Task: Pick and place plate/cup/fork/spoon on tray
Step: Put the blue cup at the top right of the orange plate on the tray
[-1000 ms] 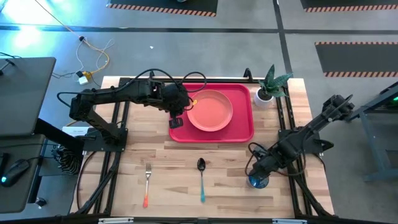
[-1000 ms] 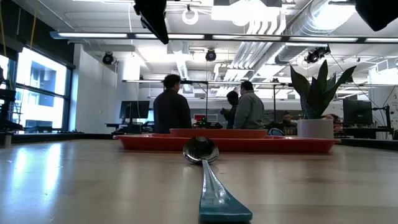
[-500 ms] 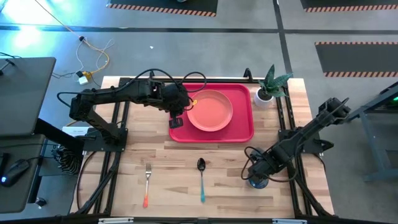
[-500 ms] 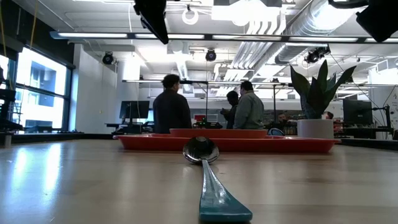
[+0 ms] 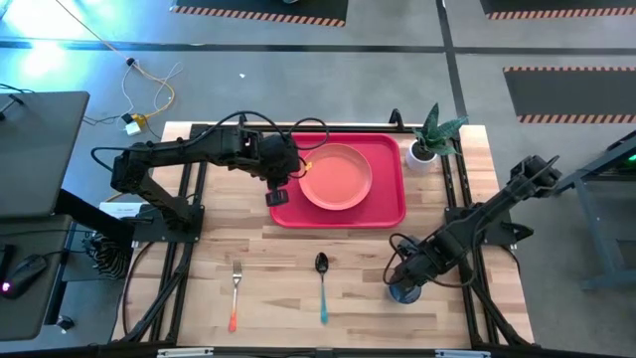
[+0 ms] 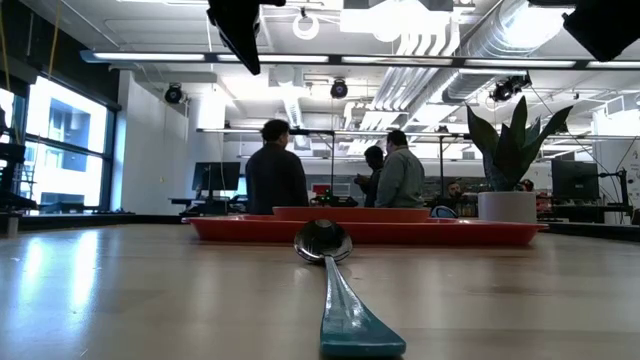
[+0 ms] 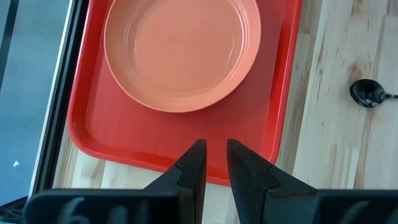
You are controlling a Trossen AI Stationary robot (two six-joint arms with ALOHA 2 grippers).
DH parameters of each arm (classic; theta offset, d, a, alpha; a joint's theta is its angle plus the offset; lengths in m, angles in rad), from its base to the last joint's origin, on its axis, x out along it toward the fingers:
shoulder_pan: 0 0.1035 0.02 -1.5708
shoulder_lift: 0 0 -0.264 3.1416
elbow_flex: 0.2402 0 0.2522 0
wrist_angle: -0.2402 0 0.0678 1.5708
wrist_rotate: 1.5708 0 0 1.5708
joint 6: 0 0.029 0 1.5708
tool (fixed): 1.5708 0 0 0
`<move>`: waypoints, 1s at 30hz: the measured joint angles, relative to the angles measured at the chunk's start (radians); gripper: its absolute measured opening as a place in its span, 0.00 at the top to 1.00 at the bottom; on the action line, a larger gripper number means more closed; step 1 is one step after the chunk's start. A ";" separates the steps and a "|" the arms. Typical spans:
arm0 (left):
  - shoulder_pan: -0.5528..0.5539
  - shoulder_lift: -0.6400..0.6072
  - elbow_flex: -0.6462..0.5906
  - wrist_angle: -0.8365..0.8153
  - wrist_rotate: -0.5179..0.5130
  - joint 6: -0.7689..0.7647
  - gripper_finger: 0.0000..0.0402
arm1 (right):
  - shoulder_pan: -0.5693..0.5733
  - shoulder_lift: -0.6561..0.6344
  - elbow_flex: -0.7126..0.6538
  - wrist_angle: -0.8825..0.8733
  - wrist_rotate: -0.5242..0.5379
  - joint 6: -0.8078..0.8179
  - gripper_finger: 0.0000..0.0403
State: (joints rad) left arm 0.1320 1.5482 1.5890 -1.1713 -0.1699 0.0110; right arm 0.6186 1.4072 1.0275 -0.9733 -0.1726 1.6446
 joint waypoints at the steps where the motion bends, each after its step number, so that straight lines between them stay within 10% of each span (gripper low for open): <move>1: 0.000 0.000 0.000 0.000 0.000 0.000 0.86 | -0.003 -0.007 0.000 0.012 0.009 0.008 0.99; 30: 0.000 0.000 0.000 -0.170 0.000 0.095 0.86 | -0.243 -0.173 0.000 0.479 0.650 -0.188 1.00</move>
State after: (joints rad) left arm 0.1322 1.5486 1.5890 -1.3418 -0.1703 0.1063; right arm 0.3755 1.2345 1.0275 -0.4946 0.4774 1.4571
